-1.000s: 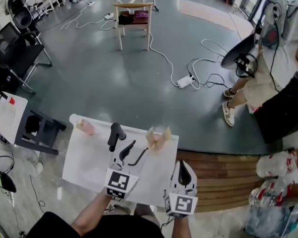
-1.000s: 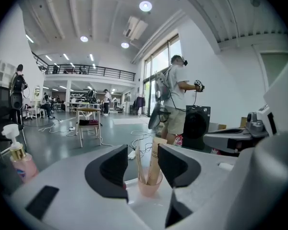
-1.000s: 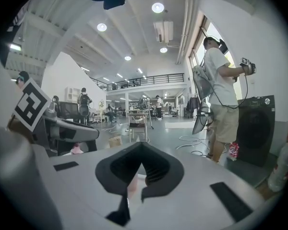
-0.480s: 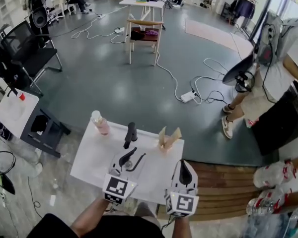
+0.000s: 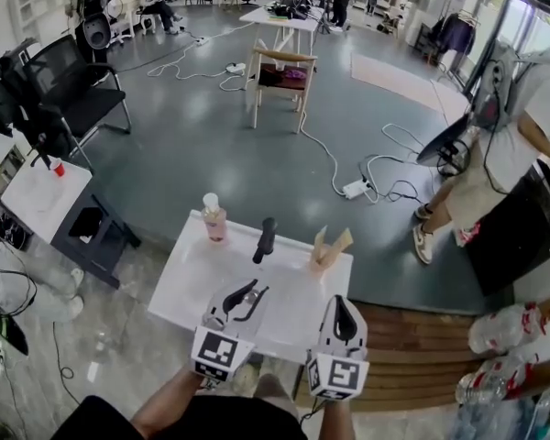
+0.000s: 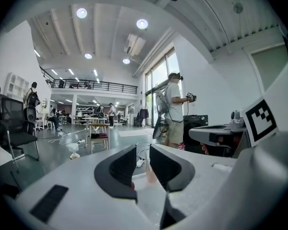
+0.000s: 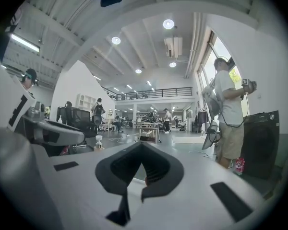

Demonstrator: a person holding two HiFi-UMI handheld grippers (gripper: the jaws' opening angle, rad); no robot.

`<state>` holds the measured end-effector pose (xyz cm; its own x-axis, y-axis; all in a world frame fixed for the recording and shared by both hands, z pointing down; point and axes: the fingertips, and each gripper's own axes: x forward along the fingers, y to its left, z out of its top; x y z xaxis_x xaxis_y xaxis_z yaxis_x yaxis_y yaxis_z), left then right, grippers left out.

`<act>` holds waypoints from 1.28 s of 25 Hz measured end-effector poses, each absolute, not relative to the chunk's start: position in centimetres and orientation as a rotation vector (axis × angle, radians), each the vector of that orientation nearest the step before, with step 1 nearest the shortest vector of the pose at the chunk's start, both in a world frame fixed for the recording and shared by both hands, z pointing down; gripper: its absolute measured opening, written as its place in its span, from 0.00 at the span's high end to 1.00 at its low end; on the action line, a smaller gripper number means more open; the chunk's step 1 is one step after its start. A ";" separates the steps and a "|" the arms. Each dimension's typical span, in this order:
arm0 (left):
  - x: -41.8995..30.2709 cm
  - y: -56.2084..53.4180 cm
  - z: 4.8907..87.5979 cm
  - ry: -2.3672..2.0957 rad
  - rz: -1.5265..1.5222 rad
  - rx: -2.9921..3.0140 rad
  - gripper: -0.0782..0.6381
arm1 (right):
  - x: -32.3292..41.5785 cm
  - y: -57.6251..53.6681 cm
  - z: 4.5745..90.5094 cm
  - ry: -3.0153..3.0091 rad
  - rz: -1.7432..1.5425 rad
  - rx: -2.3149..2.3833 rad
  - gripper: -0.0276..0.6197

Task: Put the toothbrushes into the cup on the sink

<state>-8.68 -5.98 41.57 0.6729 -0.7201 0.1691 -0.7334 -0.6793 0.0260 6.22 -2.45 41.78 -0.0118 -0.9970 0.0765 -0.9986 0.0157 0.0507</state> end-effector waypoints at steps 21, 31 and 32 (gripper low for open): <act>-14.1 -0.3 41.9 -1.273 0.223 2.756 0.88 | 0.8 2.7 42.3 -2.206 0.036 2.110 0.96; -14.0 0.2 41.6 -1.262 0.221 2.764 0.88 | 0.9 3.3 42.1 -2.201 0.033 2.118 0.96; -14.0 0.2 41.6 -1.263 0.221 2.765 0.88 | 0.9 3.4 42.1 -2.200 0.033 2.119 0.96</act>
<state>-14.04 0.23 41.60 0.6469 -0.7433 0.1704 -0.7570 -0.6530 0.0252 0.90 3.36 42.06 -0.0358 -0.9964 0.0772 -0.9982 0.0393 0.0448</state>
